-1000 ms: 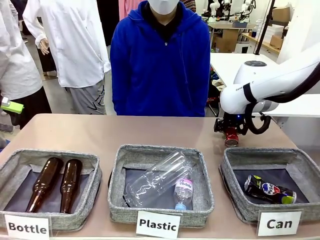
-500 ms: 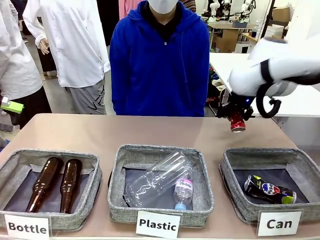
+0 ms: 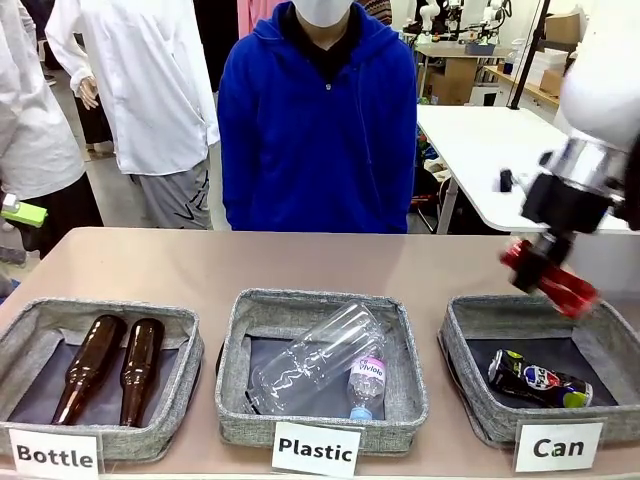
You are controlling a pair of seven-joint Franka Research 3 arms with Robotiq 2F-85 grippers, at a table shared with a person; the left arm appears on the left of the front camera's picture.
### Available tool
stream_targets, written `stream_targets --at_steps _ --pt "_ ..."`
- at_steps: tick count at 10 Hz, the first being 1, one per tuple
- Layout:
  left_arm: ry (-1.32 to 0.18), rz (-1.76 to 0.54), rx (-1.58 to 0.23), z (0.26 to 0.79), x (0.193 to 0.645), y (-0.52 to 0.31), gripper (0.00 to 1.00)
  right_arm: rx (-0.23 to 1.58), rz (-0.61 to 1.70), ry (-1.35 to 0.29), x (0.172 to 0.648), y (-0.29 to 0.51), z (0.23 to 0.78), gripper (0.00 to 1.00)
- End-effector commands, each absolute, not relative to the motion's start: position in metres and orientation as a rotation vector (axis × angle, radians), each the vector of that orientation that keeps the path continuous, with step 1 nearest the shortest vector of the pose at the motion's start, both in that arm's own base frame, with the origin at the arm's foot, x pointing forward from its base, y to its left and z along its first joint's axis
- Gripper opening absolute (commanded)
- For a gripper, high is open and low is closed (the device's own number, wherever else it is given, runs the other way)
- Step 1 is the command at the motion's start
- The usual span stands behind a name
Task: Sort the can waste into the basket.
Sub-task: Pick up the can waste from the table and place it in the right Fabric basket.
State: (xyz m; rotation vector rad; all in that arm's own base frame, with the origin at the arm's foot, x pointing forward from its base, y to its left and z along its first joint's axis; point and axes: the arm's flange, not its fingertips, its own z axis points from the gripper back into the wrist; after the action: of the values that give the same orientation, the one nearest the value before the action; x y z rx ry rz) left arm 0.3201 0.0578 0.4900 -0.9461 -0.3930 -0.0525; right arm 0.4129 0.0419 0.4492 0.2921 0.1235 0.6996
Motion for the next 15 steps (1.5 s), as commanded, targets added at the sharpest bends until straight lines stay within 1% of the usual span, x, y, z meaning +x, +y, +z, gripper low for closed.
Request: stream_targets --at_steps 1,2,3,5,7,8,9,11,14,15 --pt "-0.381 -0.054 -0.947 0.492 0.319 0.060 1.00 0.032 1.247 0.127 0.370 0.022 0.440 0.00" --pt "-0.381 -0.054 -0.947 0.492 0.319 0.060 1.00 0.008 1.324 0.113 0.358 0.015 0.433 0.00" --pt "-0.381 -0.054 -0.947 0.492 0.319 0.060 1.00 0.029 1.343 0.100 0.355 0.012 0.429 0.00" --pt "-0.381 -0.054 -0.947 0.492 0.319 0.060 1.00 0.094 1.343 0.066 0.355 0.009 0.425 0.00" --pt "-0.381 -0.054 -0.947 0.492 0.319 0.060 1.00 0.088 1.358 0.065 0.355 0.007 0.423 0.00" --pt "-0.381 -0.054 -0.947 0.492 0.319 0.060 1.00 0.054 1.402 0.060 0.354 0.008 0.420 0.23" --pt "-0.381 -0.054 -0.947 0.492 0.319 0.060 1.00 -0.005 1.448 0.060 0.353 0.008 0.417 0.49" --pt "-0.381 -0.054 -0.947 0.492 0.319 0.060 1.00 -0.005 1.460 0.067 0.355 0.008 0.417 0.99" --pt "-0.381 -0.054 -0.947 0.492 0.319 0.060 1.00 -0.011 1.461 0.071 0.358 0.011 0.419 1.00" --pt "-0.381 -0.054 -0.947 0.492 0.319 0.060 1.00 -0.006 1.461 0.073 0.359 0.010 0.419 0.93"
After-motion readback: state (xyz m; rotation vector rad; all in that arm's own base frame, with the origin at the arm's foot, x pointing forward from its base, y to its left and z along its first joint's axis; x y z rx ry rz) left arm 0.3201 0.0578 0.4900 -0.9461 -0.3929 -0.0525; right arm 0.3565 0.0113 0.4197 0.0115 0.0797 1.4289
